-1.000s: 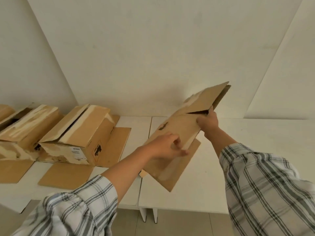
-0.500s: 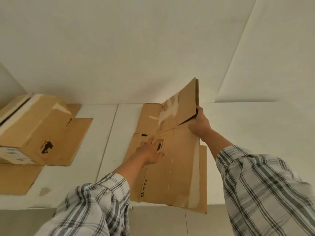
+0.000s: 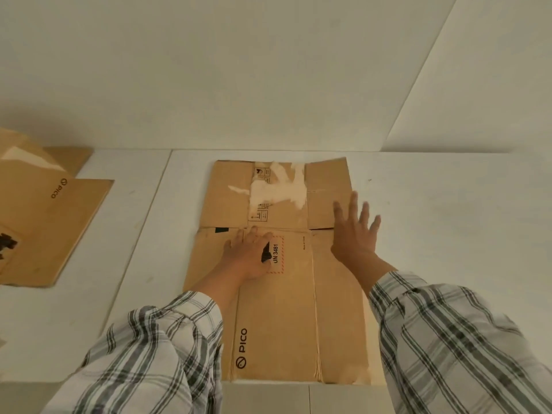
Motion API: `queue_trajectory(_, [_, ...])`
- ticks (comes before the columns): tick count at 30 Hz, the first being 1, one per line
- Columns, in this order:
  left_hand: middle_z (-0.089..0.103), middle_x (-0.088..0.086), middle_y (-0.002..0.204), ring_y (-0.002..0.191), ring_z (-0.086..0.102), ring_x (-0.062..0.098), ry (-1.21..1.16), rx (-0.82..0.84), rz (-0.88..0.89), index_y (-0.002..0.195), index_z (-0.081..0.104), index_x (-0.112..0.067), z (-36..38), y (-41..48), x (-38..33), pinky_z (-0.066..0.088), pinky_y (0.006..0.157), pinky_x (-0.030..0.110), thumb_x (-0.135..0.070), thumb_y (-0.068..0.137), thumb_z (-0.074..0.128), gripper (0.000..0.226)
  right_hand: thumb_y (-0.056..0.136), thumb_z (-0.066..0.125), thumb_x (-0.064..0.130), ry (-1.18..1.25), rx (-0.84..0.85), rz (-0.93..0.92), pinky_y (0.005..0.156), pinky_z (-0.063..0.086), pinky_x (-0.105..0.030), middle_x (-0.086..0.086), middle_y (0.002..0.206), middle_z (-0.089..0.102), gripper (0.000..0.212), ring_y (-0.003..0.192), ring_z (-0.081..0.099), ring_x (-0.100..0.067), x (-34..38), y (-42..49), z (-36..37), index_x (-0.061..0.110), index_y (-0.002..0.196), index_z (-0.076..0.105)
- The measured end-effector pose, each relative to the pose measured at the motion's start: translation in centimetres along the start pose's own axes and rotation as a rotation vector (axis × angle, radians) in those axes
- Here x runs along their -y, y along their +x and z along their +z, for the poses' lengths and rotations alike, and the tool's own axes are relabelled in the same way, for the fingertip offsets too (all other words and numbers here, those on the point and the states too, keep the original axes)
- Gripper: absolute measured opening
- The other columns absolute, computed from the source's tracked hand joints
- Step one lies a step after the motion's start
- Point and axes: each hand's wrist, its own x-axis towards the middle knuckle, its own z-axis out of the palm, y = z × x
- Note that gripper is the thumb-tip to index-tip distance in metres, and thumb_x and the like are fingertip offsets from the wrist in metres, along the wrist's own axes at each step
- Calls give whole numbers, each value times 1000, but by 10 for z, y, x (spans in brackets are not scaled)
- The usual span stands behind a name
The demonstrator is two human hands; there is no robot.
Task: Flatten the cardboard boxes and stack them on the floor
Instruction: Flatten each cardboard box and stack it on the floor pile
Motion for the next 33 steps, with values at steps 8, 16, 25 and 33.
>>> queue_trajectory(8, [-24, -6, 161, 148, -17, 35, -47, 54, -46, 151, -9, -49, 3, 33, 6, 12, 110, 71, -58, 91, 54, 88, 94, 33, 60, 169, 167, -99, 112, 16, -65, -1, 163, 7, 63, 149, 7, -33, 25, 14, 42, 39, 152, 16])
queue_trajectory(16, [-21, -6, 162, 149, -15, 34, -72, 24, -50, 152, -4, -49, 3, 33, 5, 17, 109, 72, -55, 91, 58, 88, 94, 33, 66, 150, 209, -118, 114, 13, -66, -1, 165, -3, 73, 151, -1, -33, 22, 17, 43, 38, 156, 5])
queue_trajectory(25, [-14, 3, 164, 150, -6, 35, -80, -106, -96, 155, 0, -41, 40, -16, -9, 19, 115, 62, -52, 97, 46, 75, 104, 30, 42, 206, 167, -143, 121, 13, -52, -7, 165, -3, 63, 152, -1, -31, 17, -51, 54, 24, 158, 2])
queue_trajectory(33, [-4, 8, 165, 150, 2, 35, -64, -106, -33, 156, 6, -36, 77, -81, 15, 20, 118, 53, -51, 96, 50, 76, 105, 17, 44, 221, 133, -83, 123, 3, -44, -2, 166, -8, 60, 152, -6, -24, 16, -156, 81, 27, 158, -5])
